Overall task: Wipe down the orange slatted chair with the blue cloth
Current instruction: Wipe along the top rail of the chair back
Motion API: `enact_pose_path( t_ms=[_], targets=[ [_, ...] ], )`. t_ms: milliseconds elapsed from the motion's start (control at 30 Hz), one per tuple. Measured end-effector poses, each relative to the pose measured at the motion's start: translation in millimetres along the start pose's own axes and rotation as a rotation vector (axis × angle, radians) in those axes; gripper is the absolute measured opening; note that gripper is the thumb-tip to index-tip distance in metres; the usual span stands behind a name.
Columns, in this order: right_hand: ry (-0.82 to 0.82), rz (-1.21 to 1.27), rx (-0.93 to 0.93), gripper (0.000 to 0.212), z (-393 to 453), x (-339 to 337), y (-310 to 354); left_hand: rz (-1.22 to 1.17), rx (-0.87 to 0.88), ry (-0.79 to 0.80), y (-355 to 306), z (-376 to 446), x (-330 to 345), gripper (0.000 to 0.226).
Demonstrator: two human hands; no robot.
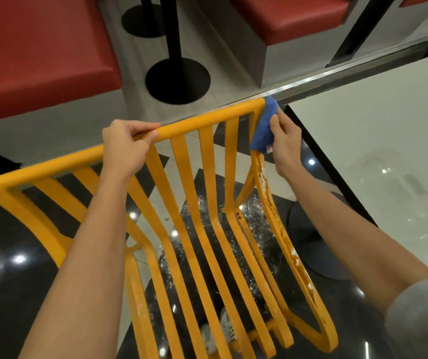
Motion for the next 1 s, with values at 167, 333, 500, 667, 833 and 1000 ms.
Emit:
enact_pose_path(
  t_ms=[167,333,500,667,833,1000],
  targets=[
    [-0.113,-0.049,-0.232,0.049,7.9,6.6,28.0,-0.023,-0.002,0.009,-1.6,-1.4,-2.5,0.023],
    [-0.152,0.020,-0.180,0.049,3.8,5.9,3.4,-0.032,-0.008,0.005,-2.4,-1.3,-3.7,0.024],
    [-0.166,0.028,-0.099,0.051,3.8,0.0,-6.5,-0.035,-0.025,0.007,-2.6,-1.6,-2.8,0.025],
    [-0.179,0.053,-0.162,0.054,-0.1,8.0,0.3,-0.039,-0.037,0.005,0.2,-0.3,-1.9,0.025],
    [-0.187,-0.092,-0.276,0.044,-2.7,-1.2,10.2,-0.043,-0.028,0.001,-1.3,-1.2,-2.2,0.025],
    [-0.258,-0.137,-0.449,0.029,-8.7,10.9,10.5,-0.025,-0.015,-0.021,-1.8,-1.7,-1.9,0.024]
  ],
)
Point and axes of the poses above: each hand's wrist, its own z-axis towards the middle knuckle, its own x-axis out of the palm, y = z × x, the point moved 5 cm from there along z, towards the middle knuckle, and after that the axes turned 11 degrees about x, right-handed, at the moved point
